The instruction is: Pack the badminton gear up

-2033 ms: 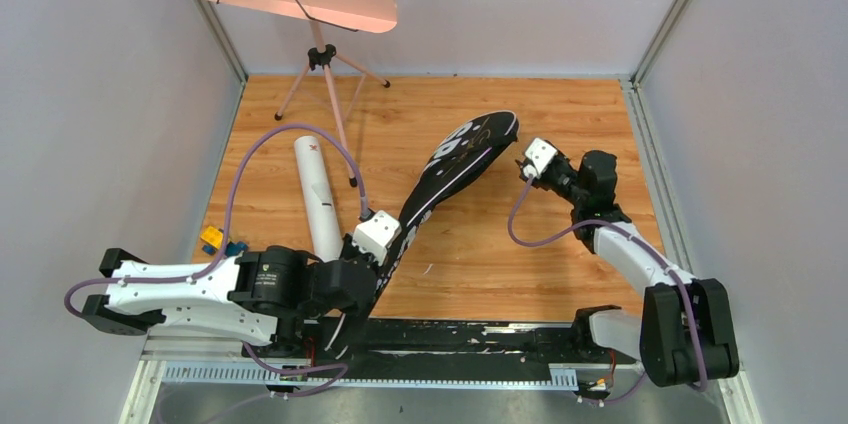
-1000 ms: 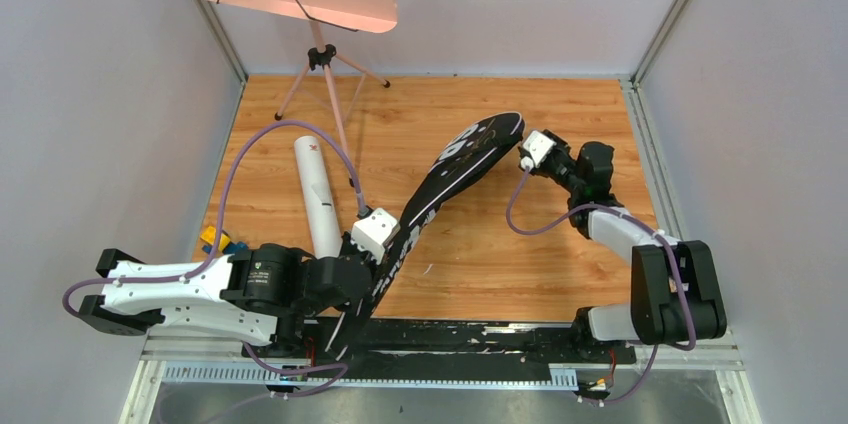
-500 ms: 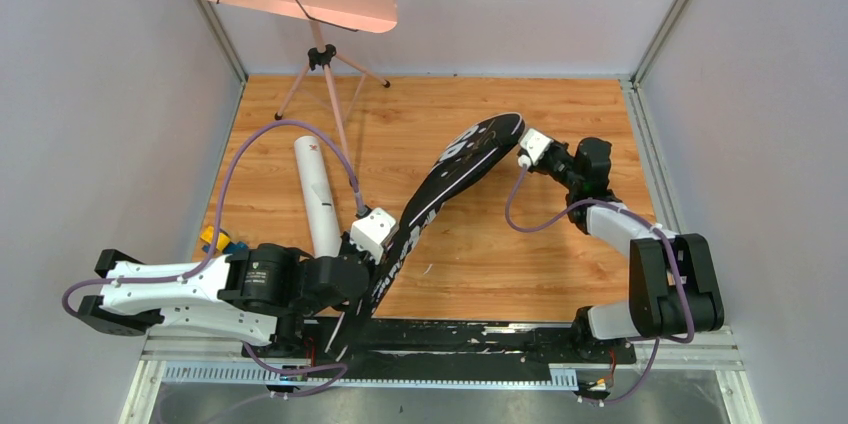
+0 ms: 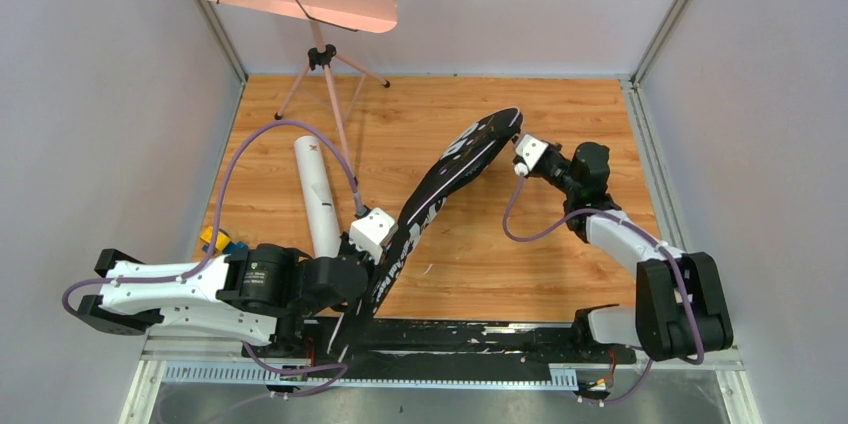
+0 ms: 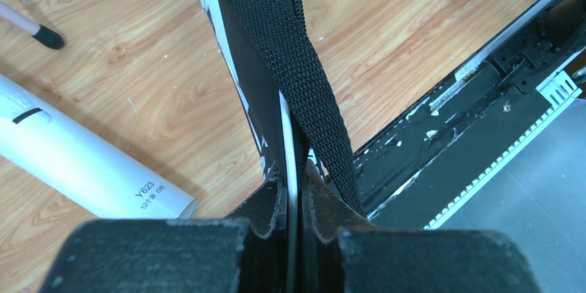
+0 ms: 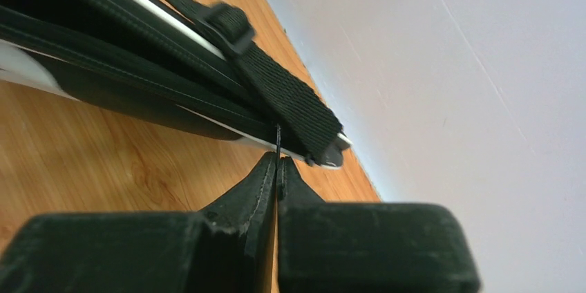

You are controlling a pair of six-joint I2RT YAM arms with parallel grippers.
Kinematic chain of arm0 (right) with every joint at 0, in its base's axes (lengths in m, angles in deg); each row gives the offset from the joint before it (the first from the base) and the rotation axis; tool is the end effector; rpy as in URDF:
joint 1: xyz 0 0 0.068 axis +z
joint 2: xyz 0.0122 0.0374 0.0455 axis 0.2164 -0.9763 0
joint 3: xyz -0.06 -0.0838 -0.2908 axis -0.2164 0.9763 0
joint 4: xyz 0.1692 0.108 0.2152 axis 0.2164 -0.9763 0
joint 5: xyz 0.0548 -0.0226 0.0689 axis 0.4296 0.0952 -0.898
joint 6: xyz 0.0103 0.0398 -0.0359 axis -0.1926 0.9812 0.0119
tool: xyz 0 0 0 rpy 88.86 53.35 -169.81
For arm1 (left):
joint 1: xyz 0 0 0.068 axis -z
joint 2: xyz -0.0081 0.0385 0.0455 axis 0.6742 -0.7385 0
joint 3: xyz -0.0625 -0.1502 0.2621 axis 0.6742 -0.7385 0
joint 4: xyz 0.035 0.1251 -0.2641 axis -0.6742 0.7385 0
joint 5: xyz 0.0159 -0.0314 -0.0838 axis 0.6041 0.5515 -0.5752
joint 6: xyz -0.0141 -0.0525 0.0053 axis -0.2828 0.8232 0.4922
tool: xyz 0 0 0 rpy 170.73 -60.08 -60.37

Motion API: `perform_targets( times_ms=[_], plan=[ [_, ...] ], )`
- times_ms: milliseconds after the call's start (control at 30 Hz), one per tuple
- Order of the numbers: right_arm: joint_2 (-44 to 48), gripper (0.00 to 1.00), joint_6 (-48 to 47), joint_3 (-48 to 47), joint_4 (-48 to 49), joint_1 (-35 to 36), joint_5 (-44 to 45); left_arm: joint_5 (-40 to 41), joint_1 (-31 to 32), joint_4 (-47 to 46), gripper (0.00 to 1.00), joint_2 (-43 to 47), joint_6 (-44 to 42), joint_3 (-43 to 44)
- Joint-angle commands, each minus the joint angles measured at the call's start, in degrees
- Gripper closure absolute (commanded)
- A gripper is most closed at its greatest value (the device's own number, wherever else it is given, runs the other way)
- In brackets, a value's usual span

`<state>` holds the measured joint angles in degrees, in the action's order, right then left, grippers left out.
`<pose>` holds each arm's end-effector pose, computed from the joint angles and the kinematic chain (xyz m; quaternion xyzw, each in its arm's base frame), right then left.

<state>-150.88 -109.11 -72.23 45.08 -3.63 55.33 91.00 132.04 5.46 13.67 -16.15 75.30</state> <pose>0.2907 0.0656 0.2488 -0.5006 0.5512 -0.0004 0.6675 0.0235 -0.1576 0.3704 0.2571 0.8340 -0.2160 0.4379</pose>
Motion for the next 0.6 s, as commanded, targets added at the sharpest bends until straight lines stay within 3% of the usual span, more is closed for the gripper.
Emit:
perform_targets(
  times_ms=[0, 233, 400, 567],
  plan=[
    [4.4, 1.0, 0.8, 0.4, -0.7, 3.3, -4.7, 5.7, -0.1, -8.2, 1.0, 0.9, -1.5, 1.2],
    [9.8, 1.0, 0.9, 2.4, -4.6, 9.0, -3.6, 6.8, -0.1, -9.0, 1.0, -0.3, -2.2, 1.3],
    [14.7, 1.0, 9.9, 4.8, -4.5, 13.0, -1.6, 6.2, -0.1, -11.5, 1.0, -2.8, -3.2, 0.9],
    [18.0, 1.0, 12.2, 10.0, -3.6, 17.8, 3.5, 6.2, -0.2, -12.9, 1.0, -8.1, -3.1, 1.5]
  ],
)
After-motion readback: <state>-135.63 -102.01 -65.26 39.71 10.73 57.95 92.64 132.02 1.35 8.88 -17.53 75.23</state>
